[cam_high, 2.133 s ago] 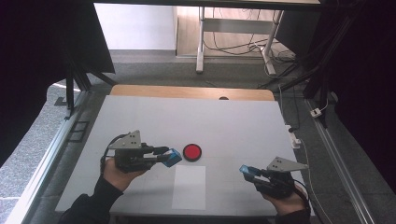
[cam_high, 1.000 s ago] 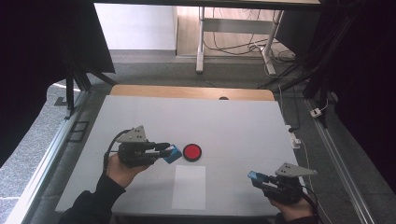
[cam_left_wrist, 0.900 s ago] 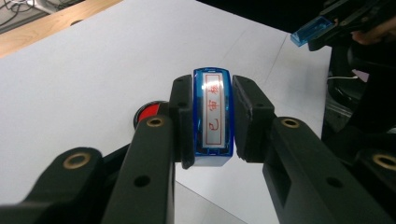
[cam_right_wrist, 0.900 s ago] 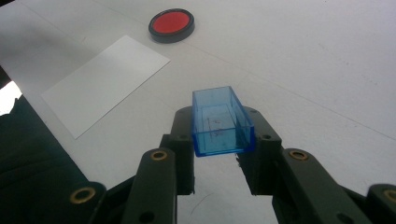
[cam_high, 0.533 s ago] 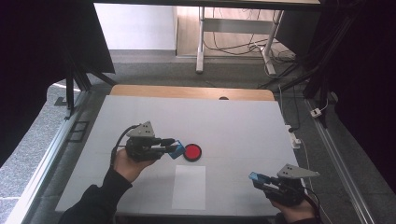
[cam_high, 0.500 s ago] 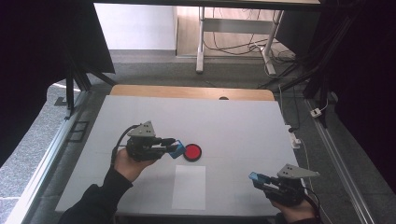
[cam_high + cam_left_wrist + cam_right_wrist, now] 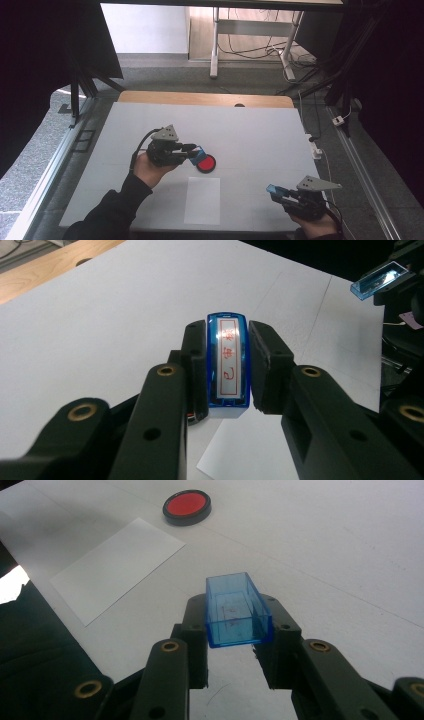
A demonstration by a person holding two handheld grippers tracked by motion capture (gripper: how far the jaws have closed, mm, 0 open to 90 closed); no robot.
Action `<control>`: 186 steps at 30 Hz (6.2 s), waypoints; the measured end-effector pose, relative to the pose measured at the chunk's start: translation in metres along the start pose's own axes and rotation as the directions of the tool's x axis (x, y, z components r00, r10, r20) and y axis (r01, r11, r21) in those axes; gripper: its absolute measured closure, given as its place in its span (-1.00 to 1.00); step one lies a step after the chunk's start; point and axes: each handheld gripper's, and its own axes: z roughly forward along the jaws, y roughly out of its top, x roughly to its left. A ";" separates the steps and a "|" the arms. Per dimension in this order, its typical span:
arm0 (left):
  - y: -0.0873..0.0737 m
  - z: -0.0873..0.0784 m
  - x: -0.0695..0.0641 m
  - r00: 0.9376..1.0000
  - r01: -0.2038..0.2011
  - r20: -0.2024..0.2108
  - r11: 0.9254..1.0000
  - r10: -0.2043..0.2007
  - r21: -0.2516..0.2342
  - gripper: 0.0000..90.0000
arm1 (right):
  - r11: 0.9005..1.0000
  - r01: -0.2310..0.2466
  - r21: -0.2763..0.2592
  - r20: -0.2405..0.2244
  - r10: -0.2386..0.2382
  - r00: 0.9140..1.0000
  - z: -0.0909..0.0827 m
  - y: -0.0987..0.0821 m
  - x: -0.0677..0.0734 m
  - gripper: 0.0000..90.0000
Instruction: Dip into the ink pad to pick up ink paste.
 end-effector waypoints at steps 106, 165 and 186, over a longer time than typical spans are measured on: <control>-0.001 0.082 0.013 0.995 0.029 -0.096 0.977 -0.009 0.210 0.58 | 0.999 0.015 0.033 -0.011 -0.014 1.000 0.003 0.001 0.001 0.52; -0.010 0.088 0.009 0.993 0.021 -0.118 0.979 0.003 0.201 0.58 | 0.999 0.026 0.043 -0.023 -0.025 0.999 0.003 0.001 0.001 0.53; -0.010 0.086 0.008 0.992 0.006 -0.125 0.983 0.018 0.186 0.58 | 0.999 0.029 0.036 -0.029 -0.028 0.999 0.001 0.000 0.002 0.53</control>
